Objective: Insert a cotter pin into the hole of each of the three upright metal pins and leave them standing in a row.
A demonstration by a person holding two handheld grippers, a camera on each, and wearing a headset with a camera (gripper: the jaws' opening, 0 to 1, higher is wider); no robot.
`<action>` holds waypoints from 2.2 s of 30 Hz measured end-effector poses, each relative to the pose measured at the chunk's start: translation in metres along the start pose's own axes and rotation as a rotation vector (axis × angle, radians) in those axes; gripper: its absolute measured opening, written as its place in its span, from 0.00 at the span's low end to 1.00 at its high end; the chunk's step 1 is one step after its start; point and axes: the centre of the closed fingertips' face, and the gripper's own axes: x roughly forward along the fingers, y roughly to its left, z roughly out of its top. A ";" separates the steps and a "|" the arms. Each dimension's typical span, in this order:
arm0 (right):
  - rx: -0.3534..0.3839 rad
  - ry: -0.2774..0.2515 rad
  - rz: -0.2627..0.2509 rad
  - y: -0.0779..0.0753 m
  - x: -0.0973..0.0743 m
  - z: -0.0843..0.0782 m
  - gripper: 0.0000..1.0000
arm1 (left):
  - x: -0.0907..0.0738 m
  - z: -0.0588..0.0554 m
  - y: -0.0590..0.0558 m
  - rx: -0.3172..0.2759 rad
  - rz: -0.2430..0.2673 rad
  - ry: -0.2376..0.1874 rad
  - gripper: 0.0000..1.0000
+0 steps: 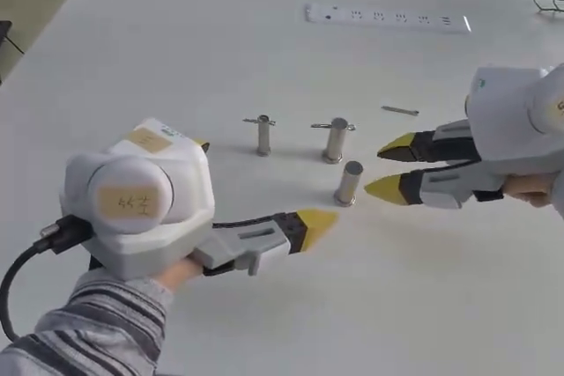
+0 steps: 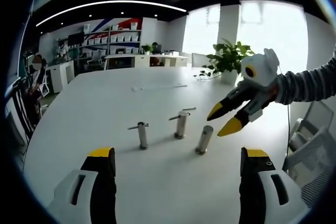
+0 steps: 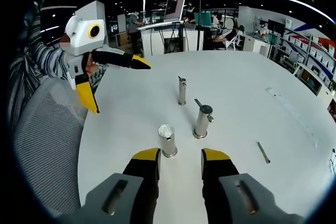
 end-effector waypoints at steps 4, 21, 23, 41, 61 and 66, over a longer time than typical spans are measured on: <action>0.013 0.025 -0.031 -0.017 -0.010 -0.003 0.28 | 0.000 0.000 0.002 -0.008 0.005 -0.005 0.99; 0.033 0.199 -0.127 -0.093 -0.016 -0.024 0.26 | 0.002 0.002 0.003 -0.023 -0.014 0.001 0.99; 0.036 0.214 -0.128 -0.099 -0.013 -0.024 0.25 | 0.001 0.002 0.004 -0.017 -0.011 0.005 0.99; 0.092 0.341 -0.124 -0.135 0.010 -0.037 0.15 | 0.004 -0.007 0.012 -0.017 -0.020 0.038 0.98; -0.003 0.449 -0.079 -0.135 0.015 -0.048 0.03 | 0.005 -0.015 0.016 -0.004 -0.021 0.065 0.96; -0.033 0.465 -0.079 -0.131 0.016 -0.046 0.00 | 0.005 -0.015 0.016 -0.003 -0.024 0.065 0.96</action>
